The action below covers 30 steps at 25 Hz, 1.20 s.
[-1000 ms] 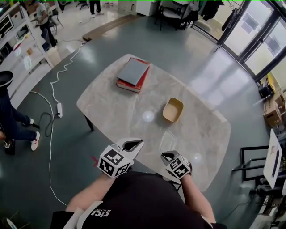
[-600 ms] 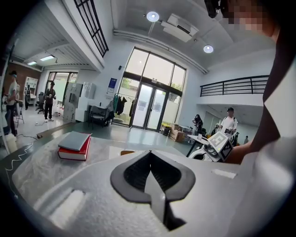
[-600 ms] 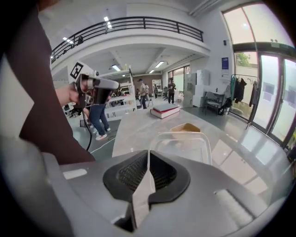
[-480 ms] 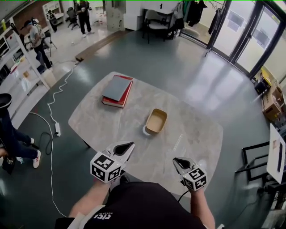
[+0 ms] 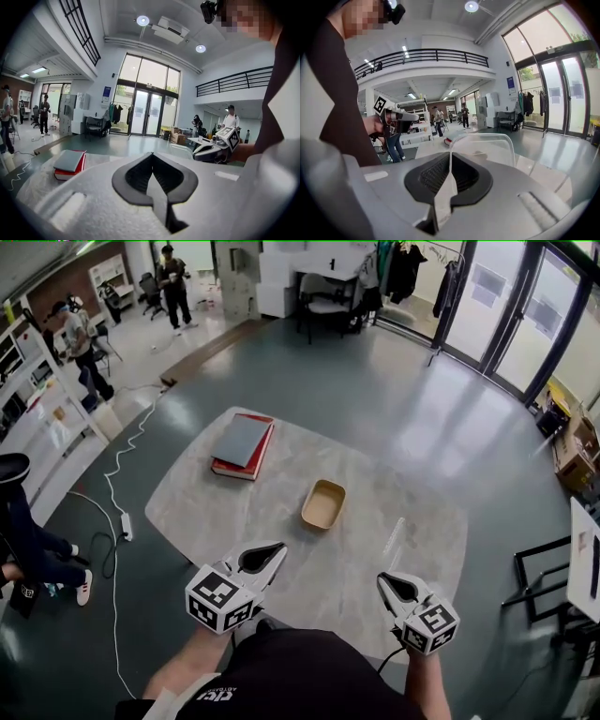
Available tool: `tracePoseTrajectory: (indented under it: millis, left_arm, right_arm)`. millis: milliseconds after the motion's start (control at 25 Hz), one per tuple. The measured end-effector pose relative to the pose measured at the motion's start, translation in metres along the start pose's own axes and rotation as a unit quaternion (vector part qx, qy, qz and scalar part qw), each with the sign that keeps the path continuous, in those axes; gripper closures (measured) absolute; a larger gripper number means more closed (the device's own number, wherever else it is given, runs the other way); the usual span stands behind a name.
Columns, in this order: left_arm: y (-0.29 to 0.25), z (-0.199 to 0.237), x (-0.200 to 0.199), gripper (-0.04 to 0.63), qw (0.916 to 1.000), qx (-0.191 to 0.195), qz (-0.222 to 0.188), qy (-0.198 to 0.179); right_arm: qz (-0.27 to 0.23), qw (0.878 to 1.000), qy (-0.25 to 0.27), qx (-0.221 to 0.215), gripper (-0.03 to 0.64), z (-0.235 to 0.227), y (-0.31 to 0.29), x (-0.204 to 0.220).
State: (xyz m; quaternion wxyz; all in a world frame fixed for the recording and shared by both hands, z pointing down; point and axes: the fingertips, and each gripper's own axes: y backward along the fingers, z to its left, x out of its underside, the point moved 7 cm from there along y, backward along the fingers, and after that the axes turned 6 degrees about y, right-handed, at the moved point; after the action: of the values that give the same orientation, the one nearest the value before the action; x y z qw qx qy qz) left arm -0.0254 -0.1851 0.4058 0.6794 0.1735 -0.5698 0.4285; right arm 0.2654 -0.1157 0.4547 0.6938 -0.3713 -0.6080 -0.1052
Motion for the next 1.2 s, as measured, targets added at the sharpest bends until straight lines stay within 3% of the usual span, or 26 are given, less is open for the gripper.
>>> tracePoseTrajectory:
  millis: [440, 680, 840, 1200]
  left_arm:
    - [0.012, -0.016, -0.034, 0.594, 0.9988, -0.005, -0.031, -0.039]
    - [0.015, -0.025, -0.043, 0.594, 0.9985, -0.002, -0.036, -0.042]
    - [0.016, -0.027, -0.04, 0.594, 0.9985, -0.002, -0.038, -0.039]
    - [0.026, -0.019, -0.04, 0.594, 0.9985, -0.008, -0.045, -0.031]
  right_arm:
    - [-0.081, 0.997, 0.019, 0.011, 0.6, -0.003, 0.037, -0.062]
    - [-0.131, 0.991, 0.021, -0.005, 0.6, 0.006, 0.052, -0.093]
    - [-0.14, 0.989, 0.047, -0.009, 0.6, 0.011, 0.055, -0.099]
    - [-0.141, 0.989, 0.049, -0.012, 0.6, 0.017, 0.051, -0.101]
